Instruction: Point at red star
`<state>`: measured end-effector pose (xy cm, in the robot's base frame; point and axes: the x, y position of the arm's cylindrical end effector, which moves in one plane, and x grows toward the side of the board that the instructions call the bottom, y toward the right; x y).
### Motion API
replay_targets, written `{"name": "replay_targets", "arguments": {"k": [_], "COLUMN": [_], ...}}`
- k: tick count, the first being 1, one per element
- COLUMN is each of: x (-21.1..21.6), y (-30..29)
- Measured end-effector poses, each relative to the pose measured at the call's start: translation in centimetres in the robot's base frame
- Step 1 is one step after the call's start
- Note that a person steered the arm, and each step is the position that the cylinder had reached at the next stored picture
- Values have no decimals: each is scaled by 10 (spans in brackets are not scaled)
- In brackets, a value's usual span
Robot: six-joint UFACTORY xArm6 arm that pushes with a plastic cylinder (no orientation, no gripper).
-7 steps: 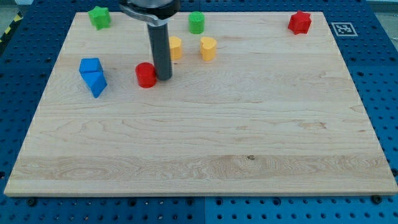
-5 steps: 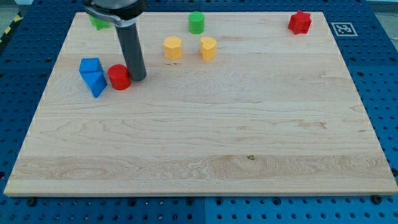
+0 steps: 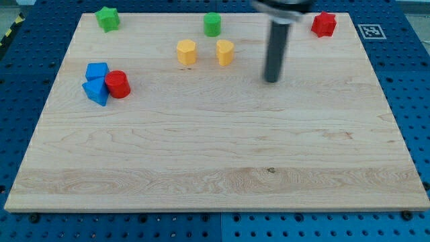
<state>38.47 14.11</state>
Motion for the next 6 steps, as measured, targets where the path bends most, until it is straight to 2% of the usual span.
{"name": "replay_targets", "arguments": {"k": [2, 3, 4, 5, 6], "x": [-9, -22, -73, -171, -193], "y": [188, 204, 204, 204, 201]}}
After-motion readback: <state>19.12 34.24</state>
